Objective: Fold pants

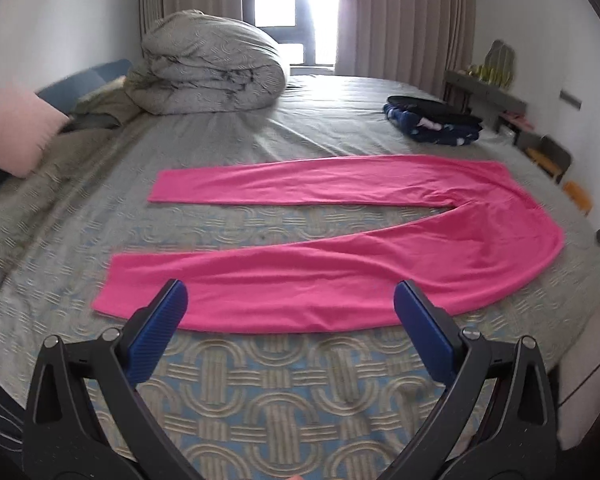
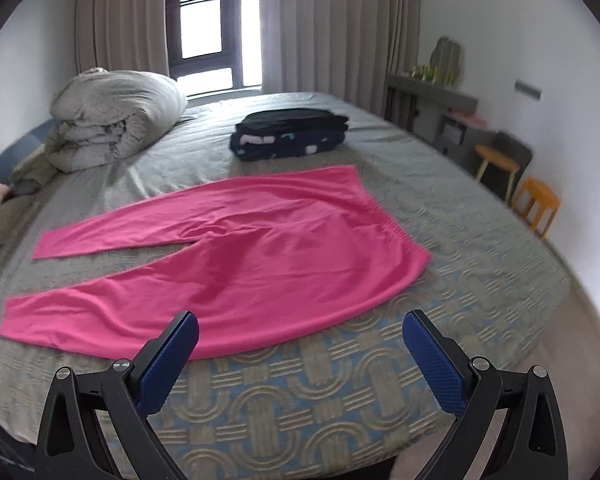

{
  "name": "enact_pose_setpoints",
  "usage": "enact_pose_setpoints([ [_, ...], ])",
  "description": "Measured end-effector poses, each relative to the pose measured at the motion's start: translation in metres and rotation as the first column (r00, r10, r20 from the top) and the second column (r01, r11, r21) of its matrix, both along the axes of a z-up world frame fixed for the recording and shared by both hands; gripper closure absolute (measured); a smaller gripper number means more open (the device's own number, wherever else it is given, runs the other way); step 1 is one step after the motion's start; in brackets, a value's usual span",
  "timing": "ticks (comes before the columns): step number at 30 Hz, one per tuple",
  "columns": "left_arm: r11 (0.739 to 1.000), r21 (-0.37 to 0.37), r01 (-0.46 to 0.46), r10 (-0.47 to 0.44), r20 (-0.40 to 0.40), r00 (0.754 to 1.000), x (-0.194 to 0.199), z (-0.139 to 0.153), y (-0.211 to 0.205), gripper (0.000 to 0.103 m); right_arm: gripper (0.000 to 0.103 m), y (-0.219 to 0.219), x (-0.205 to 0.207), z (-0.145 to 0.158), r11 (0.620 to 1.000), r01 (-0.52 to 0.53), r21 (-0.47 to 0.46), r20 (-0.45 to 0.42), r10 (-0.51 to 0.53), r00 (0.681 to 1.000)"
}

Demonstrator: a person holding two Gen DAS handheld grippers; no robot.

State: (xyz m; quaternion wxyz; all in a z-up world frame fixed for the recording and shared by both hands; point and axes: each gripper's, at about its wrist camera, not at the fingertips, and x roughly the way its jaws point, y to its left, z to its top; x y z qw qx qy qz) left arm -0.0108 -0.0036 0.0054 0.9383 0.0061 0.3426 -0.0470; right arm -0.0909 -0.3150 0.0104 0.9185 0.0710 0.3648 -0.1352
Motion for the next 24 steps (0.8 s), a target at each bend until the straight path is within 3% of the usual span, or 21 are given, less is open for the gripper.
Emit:
enact_pose_setpoints([
  [5,1.000,-0.001,0.005,-0.005,-0.019,1.000,0.001,-0.003,0.000,0.001,0.000,0.005,0.001,-0.001,0.999,-0.018,-0.037,-0.015,0.017,1.000],
  [16,0.999,-0.025,-0.020,0.018,-0.058,0.998,0.006,-0.013,0.007,0.001,0.000,-0.002,0.000,-0.005,1.000,-0.018,0.003,0.003,0.018,1.000],
  [20,0.997,-0.027,-0.071,0.069,-0.077,0.995,0.008,-0.022,0.021,0.009,0.000,-0.011,-0.001,-0.007,1.000,-0.010,0.026,0.011,0.010,1.000],
  [24,0.977,-0.132,-0.168,0.154,-0.109,0.982,0.010,-0.032,0.061,0.020,0.002,-0.026,0.000,-0.011,0.999,0.012,0.039,0.009,-0.013,1.000],
])
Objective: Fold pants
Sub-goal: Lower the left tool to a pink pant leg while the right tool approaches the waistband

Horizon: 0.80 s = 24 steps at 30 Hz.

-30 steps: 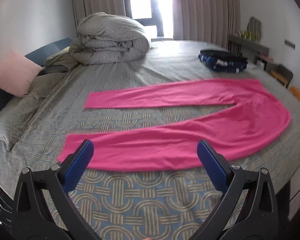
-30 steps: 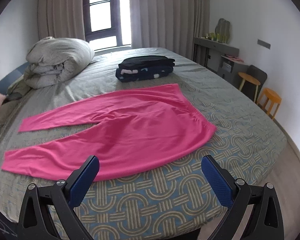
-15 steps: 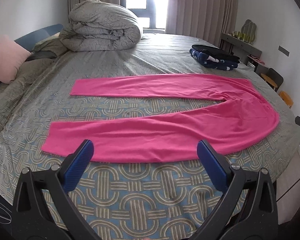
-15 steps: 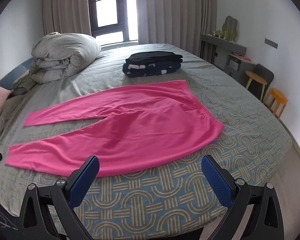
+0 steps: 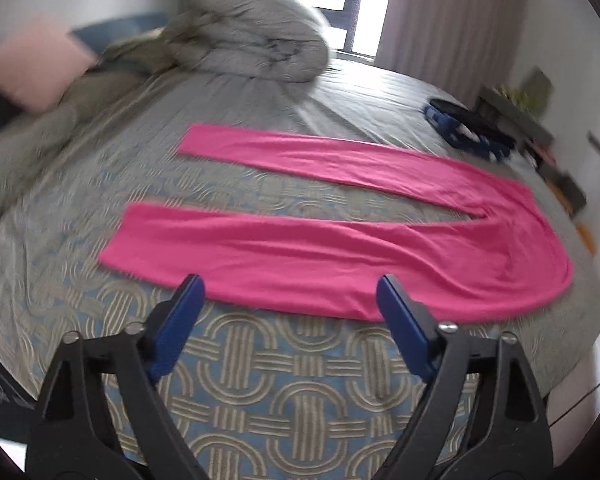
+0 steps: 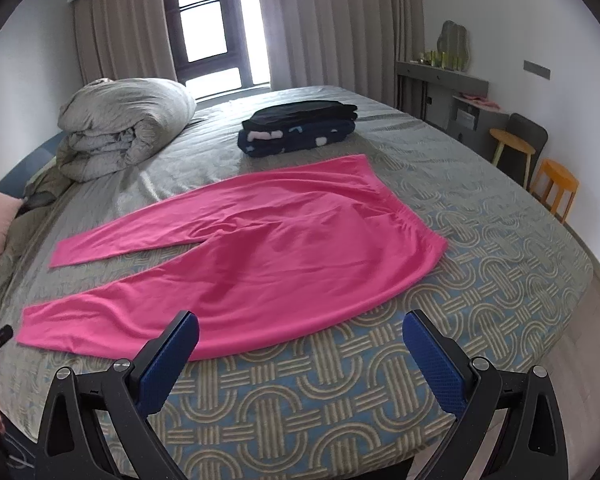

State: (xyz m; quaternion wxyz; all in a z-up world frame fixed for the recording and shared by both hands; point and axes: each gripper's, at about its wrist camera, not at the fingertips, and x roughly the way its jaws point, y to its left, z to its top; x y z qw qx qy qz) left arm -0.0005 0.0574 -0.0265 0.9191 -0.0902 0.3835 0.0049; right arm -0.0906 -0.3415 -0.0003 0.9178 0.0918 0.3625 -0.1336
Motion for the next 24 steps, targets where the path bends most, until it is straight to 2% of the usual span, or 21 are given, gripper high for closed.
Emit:
enact_pose_setpoints([
  [4,0.993,-0.082,-0.088,0.084,-0.049,0.995,0.003,-0.015,0.034,0.026,0.003,-0.023,-0.001,-0.004,0.998,0.044,0.047,0.004,-0.044,0.999],
  [6,0.987,-0.118,-0.111,0.103,-0.077,0.992,0.005,-0.024,0.043,0.035,0.003,-0.035,-0.001,-0.009,0.994,0.072,0.078,-0.001,-0.073,0.997],
  [7,0.983,-0.134,-0.128,0.115,-0.097,0.989,0.007,-0.030,0.047,0.035,0.004,-0.039,-0.001,-0.011,0.993,0.081,0.089,-0.006,-0.080,0.997],
  [11,0.975,-0.154,-0.159,0.137,-0.145,0.980,0.013,-0.049,0.053,0.035,0.012,-0.046,0.004,-0.023,0.989,0.096,0.110,-0.037,-0.092,0.995],
  [16,0.969,-0.151,-0.196,0.167,-0.186,0.968,0.026,-0.065,0.060,0.036,0.014,-0.046,0.015,-0.037,0.987,0.105,0.123,-0.066,-0.098,0.993],
  [20,0.963,-0.157,-0.218,0.184,-0.209,0.960,0.038,-0.074,0.065,0.038,0.029,-0.047,0.026,-0.047,0.986,0.110,0.127,-0.095,-0.098,0.991],
  [24,0.960,-0.159,-0.232,0.192,-0.231,0.954,0.049,-0.083,0.068,0.038,0.031,-0.047,0.035,-0.055,0.985,0.115,0.128,-0.112,-0.101,0.989],
])
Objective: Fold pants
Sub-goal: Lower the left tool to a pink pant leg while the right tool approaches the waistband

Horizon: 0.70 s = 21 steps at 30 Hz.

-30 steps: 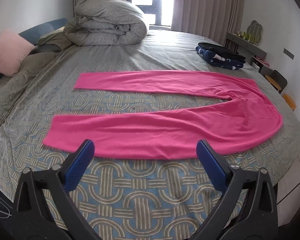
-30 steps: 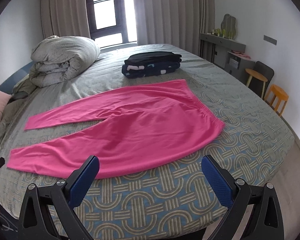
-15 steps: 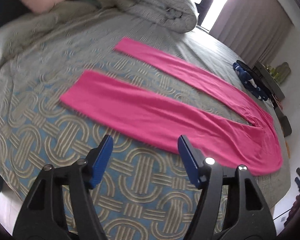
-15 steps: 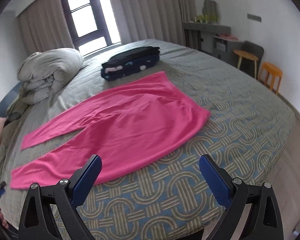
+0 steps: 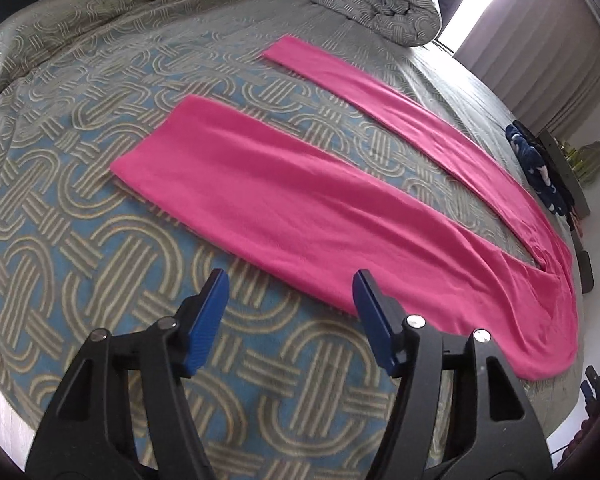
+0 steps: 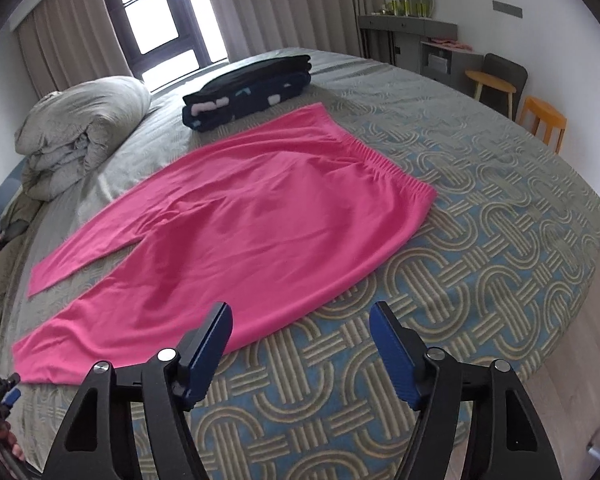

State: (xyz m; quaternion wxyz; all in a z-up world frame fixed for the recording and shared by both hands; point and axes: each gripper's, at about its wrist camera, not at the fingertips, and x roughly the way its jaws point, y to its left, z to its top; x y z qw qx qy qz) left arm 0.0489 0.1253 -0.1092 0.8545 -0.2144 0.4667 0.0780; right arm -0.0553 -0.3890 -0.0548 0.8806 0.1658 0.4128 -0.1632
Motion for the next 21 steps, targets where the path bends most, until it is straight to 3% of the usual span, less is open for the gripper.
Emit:
enact_pose_setpoints([
  [14,0.997,-0.045,-0.065,0.065,-0.004,0.998,0.026,-0.013,0.014,0.038,0.031,-0.012,0.010,-0.009,0.999,0.036,0.012,-0.029,-0.036,0.999],
  [17,0.995,-0.055,-0.082,0.082,0.003,0.997,0.027,-0.013,0.016,0.038,0.031,-0.021,0.010,-0.015,0.994,0.044,0.097,-0.013,-0.043,0.999],
  [21,0.995,-0.042,-0.086,0.086,-0.003,0.996,0.025,-0.013,0.016,0.039,0.031,-0.051,0.005,-0.031,0.939,0.103,0.329,0.025,-0.118,0.993],
])
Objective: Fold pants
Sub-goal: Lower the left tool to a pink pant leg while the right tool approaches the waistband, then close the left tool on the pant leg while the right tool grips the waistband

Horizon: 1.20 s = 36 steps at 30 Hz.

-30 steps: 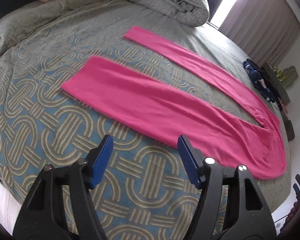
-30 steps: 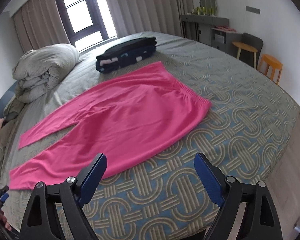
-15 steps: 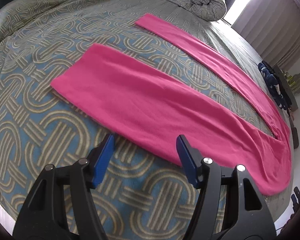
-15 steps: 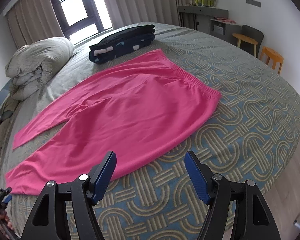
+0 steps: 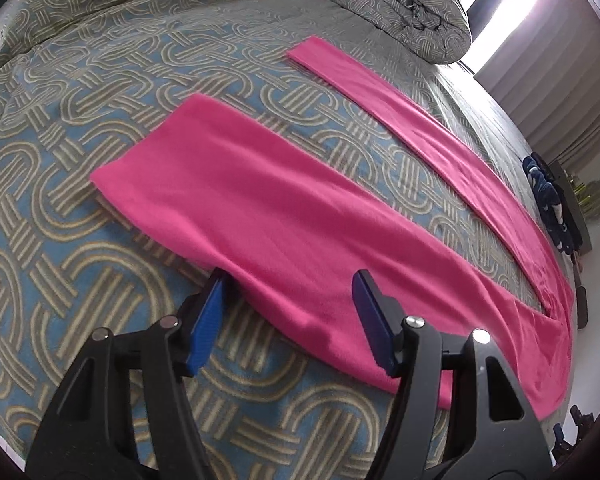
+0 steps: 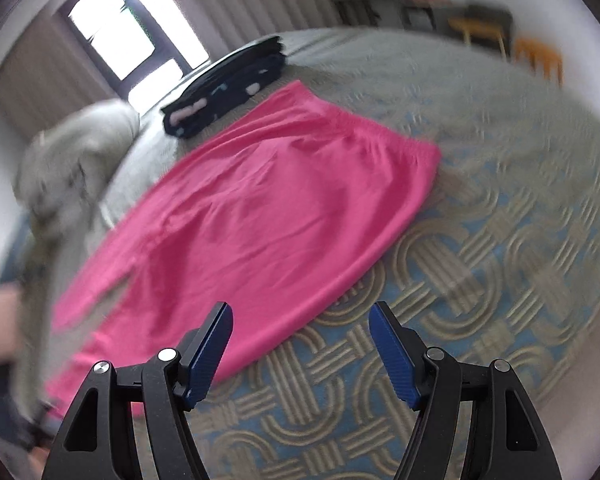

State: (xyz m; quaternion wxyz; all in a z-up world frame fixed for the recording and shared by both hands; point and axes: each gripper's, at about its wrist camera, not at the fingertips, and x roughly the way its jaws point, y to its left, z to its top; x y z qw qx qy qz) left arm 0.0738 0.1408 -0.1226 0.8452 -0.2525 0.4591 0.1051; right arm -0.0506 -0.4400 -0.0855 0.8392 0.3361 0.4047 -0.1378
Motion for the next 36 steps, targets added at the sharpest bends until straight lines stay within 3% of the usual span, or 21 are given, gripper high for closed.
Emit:
enact_pose_setpoints([
  [3,1.000,0.015,0.005,-0.004,-0.031,1.000,-0.002,0.002,-0.003,0.039,0.031,-0.016,-0.003,-0.007,0.995,0.049,0.088,0.012,-0.050,0.999],
  [8,1.000,0.007,0.002,-0.001,-0.046,0.999,-0.010,0.003,-0.006,0.039,0.031,-0.024,-0.004,-0.010,0.994,0.073,0.087,0.017,-0.075,0.997],
  [12,0.999,0.037,0.032,-0.030,-0.060,0.998,0.005,-0.001,-0.012,0.027,0.031,-0.030,0.002,-0.015,0.992,0.089,0.095,0.015,-0.091,0.996],
  [15,0.998,0.068,0.011,-0.007,-0.065,0.998,0.015,-0.002,-0.013,0.027,0.031,-0.032,0.005,-0.021,0.989,0.091,0.116,0.012,-0.093,0.996],
  [26,0.996,0.059,-0.062,0.064,-0.031,0.997,0.023,-0.005,-0.001,0.027,0.031,-0.046,0.018,-0.032,0.985,0.115,0.125,0.019,-0.118,0.993],
  [28,0.995,0.067,-0.068,0.070,-0.025,0.997,0.024,-0.006,0.001,0.030,0.031,-0.050,0.024,-0.034,0.984,0.111,0.138,0.026,-0.116,0.993],
  [33,0.993,0.046,-0.113,0.114,-0.016,0.993,0.022,-0.005,0.014,0.056,0.031,-0.059,0.034,-0.039,0.973,0.122,0.195,0.052,-0.135,0.990],
  [36,0.994,0.023,-0.110,0.110,-0.019,0.994,0.018,-0.005,0.019,0.060,0.031,-0.061,0.038,-0.040,0.969,0.128,0.211,0.060,-0.143,0.988],
])
